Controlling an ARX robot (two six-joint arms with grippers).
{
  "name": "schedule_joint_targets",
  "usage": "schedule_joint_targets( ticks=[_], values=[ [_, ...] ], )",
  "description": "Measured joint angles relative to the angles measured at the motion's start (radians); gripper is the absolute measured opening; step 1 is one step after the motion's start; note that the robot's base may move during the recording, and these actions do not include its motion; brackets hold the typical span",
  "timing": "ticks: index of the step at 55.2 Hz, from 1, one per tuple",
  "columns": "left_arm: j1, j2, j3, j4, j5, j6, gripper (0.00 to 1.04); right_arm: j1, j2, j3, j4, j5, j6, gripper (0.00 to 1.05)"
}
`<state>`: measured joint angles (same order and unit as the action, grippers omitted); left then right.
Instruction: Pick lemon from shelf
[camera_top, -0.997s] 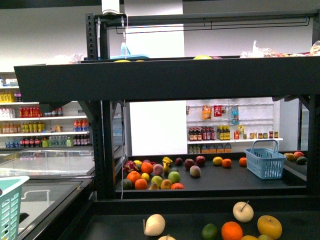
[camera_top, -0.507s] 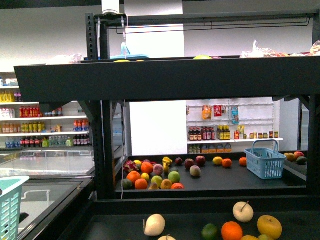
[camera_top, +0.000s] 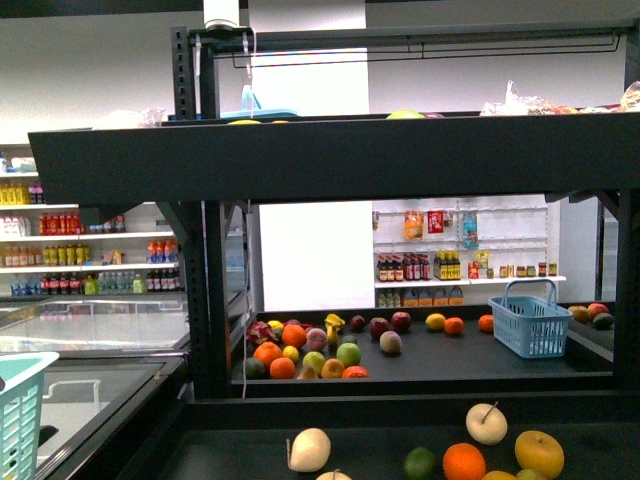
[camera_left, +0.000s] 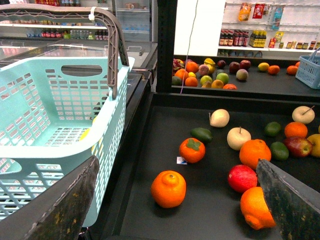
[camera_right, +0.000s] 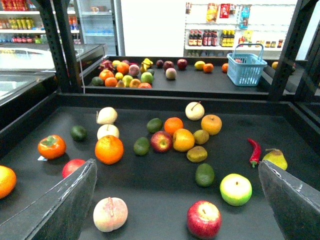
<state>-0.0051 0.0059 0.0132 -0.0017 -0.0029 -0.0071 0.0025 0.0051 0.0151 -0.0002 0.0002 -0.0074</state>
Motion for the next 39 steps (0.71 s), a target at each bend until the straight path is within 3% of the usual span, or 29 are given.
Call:
schedule_joint_targets(
  ticks=[39],
  values=[
    [0.000, 0.000, 0.000, 0.000, 0.000, 0.000, 0.97, 0.000, 0.000, 0.000, 0.000, 0.000, 0.000, 0.97]
  ],
)
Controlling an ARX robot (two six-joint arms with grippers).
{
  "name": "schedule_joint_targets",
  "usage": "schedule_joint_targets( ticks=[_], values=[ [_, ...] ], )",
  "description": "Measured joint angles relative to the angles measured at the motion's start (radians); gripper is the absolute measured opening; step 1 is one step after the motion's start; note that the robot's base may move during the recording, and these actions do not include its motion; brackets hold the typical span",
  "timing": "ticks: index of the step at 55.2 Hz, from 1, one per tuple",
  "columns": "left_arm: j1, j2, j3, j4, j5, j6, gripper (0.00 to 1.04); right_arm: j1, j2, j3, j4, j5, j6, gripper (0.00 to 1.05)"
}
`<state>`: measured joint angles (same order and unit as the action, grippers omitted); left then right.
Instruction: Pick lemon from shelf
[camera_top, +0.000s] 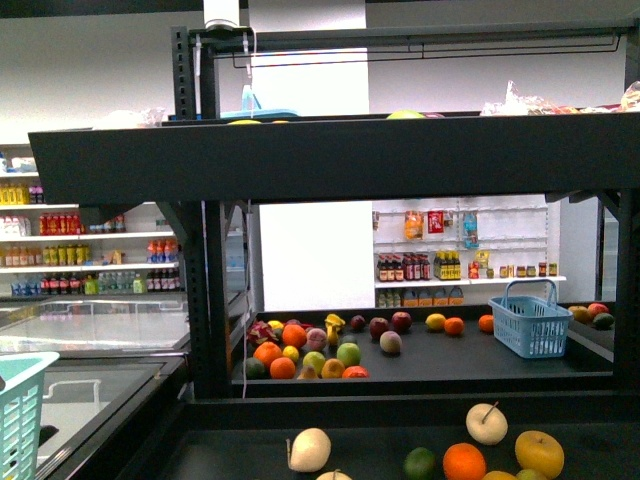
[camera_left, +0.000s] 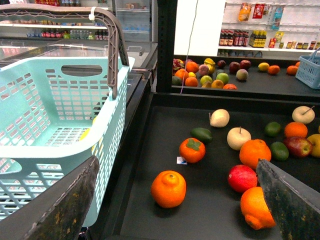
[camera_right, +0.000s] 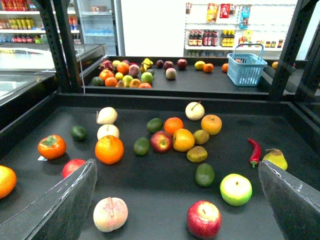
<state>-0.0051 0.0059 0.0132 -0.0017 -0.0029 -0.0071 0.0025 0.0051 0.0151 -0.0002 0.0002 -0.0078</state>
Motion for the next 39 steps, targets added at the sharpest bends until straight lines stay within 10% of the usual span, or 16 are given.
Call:
schedule_joint_targets(
  ticks=[39],
  values=[
    [0.000, 0.000, 0.000, 0.000, 0.000, 0.000, 0.97, 0.000, 0.000, 0.000, 0.000, 0.000, 0.000, 0.97]
  ],
)
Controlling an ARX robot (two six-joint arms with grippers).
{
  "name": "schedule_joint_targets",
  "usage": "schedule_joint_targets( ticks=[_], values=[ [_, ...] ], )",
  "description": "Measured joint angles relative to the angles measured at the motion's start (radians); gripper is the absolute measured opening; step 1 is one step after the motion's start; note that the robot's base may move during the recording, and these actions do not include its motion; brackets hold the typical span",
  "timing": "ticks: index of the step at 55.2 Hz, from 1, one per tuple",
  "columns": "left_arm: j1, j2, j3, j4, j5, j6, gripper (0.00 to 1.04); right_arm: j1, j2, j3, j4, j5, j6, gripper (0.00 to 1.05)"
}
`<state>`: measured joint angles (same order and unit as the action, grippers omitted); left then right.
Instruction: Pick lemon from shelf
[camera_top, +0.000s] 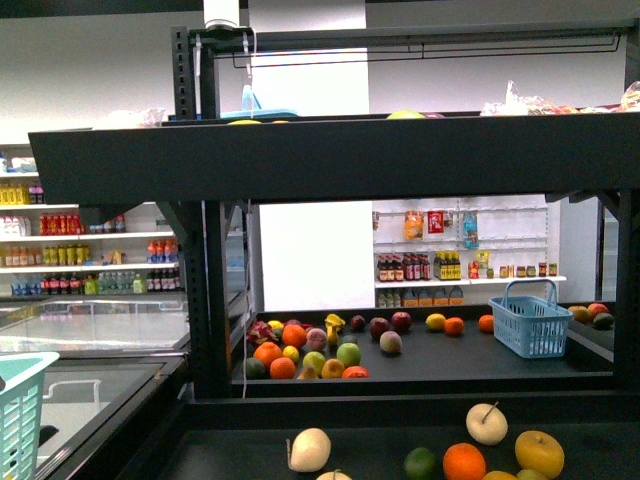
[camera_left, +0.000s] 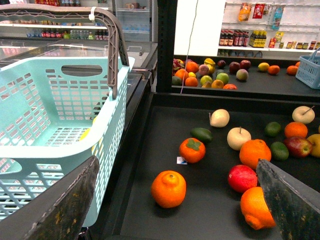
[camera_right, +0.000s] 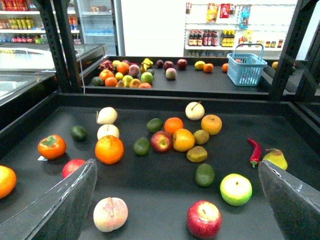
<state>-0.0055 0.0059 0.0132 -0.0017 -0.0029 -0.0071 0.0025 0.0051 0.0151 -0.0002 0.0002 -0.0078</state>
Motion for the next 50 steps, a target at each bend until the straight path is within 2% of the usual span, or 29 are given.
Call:
schedule_joint_targets(
  ticks=[50],
  values=[
    [0.000, 0.000, 0.000, 0.000, 0.000, 0.000, 0.97, 0.000, 0.000, 0.000, 0.000, 0.000, 0.000, 0.97]
  ],
)
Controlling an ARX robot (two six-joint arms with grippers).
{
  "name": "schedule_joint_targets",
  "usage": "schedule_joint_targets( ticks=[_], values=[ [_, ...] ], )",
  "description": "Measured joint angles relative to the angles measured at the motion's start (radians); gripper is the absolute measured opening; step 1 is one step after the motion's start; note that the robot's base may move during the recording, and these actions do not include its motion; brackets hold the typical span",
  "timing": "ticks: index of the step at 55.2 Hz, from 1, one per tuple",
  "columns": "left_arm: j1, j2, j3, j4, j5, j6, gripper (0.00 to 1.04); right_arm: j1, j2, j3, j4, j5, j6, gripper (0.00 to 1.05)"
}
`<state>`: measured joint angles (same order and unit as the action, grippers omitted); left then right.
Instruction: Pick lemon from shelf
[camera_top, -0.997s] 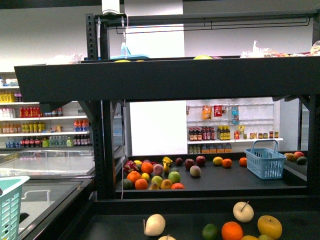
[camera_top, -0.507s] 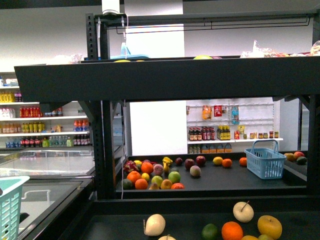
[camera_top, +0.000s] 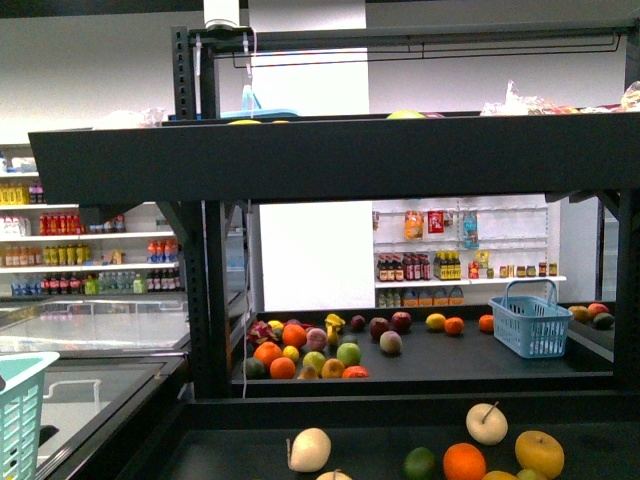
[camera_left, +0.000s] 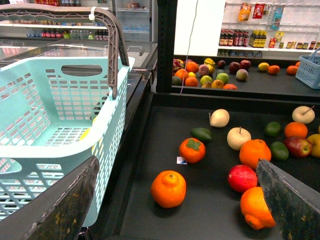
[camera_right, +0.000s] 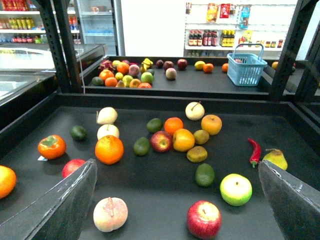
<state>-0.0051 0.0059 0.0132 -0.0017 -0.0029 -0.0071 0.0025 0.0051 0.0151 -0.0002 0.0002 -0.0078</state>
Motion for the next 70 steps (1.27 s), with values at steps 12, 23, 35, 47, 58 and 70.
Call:
schedule_joint_targets(
  ticks=[12, 23, 35, 47, 58, 70],
  values=[
    [0.000, 0.000, 0.000, 0.000, 0.000, 0.000, 0.97, 0.000, 0.000, 0.000, 0.000, 0.000, 0.000, 0.97],
    [0.000, 0.000, 0.000, 0.000, 0.000, 0.000, 0.97, 0.000, 0.000, 0.000, 0.000, 0.000, 0.000, 0.97],
    [0.000, 0.000, 0.000, 0.000, 0.000, 0.000, 0.97, 0.000, 0.000, 0.000, 0.000, 0.000, 0.000, 0.97],
    [0.000, 0.000, 0.000, 0.000, 0.000, 0.000, 0.97, 0.000, 0.000, 0.000, 0.000, 0.000, 0.000, 0.97],
    [0.000, 0.000, 0.000, 0.000, 0.000, 0.000, 0.97, 0.000, 0.000, 0.000, 0.000, 0.000, 0.000, 0.97],
    [0.000, 0.000, 0.000, 0.000, 0.000, 0.000, 0.97, 0.000, 0.000, 0.000, 0.000, 0.000, 0.000, 0.97]
  ],
)
